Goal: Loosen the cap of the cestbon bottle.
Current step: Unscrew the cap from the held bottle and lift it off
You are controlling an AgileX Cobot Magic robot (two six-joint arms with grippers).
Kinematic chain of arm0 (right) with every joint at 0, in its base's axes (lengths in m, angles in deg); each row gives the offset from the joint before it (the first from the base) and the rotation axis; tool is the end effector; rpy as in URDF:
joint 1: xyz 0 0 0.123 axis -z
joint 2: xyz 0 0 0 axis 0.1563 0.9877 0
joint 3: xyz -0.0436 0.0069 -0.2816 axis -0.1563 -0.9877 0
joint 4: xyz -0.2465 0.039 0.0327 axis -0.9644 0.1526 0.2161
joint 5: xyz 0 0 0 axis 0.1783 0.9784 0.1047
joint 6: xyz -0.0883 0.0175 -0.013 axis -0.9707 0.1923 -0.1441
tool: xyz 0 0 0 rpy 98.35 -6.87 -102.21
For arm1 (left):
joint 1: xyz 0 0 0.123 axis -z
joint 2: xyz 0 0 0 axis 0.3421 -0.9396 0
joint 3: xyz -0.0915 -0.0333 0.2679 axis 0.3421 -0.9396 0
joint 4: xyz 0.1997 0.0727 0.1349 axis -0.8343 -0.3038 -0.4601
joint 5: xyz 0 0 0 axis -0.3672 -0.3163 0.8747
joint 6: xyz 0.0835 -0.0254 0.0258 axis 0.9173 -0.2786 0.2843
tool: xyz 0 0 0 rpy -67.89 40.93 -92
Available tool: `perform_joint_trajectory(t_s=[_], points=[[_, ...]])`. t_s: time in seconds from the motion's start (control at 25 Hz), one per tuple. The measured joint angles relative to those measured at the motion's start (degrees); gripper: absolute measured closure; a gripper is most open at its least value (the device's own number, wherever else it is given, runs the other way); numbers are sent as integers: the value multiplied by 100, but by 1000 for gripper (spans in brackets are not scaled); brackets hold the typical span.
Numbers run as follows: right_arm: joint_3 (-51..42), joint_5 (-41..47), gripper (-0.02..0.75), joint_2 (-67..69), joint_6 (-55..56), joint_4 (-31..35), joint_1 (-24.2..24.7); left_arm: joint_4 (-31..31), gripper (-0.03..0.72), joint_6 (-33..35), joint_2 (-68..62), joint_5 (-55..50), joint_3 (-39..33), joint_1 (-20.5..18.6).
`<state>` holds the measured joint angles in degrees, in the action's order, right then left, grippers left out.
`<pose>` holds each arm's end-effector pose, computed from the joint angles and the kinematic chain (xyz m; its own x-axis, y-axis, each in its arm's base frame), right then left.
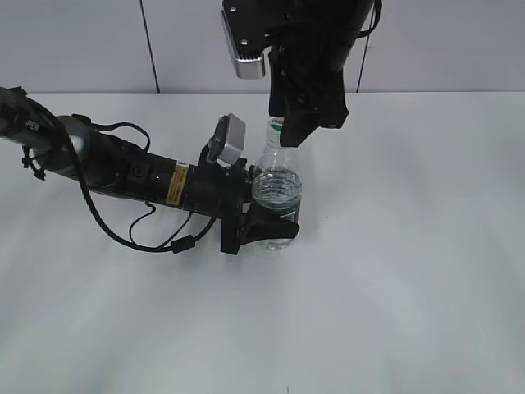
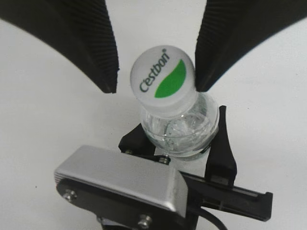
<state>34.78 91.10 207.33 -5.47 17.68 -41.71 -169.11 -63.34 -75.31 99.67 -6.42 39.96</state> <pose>0.3638 0.2541 0.2666 0.3988 -0.8878 -0.2298 -0.9099 -0.3519 -0.2196 0.3698 -0.2212 0.0625 -0.0838 0.3516 -0.9324 0.9950 -0.0207 -0.0973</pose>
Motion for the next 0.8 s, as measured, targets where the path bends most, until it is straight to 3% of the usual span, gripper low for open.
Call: perform_joint_trajectory(t_s=[0.4,0.8], points=[[119,-5,342,-238,1633,181,0,-70,274,0,0,42,0,0],[162,-5,342,-238,4506,113,0,-90,274,0,0,59,0,0]])
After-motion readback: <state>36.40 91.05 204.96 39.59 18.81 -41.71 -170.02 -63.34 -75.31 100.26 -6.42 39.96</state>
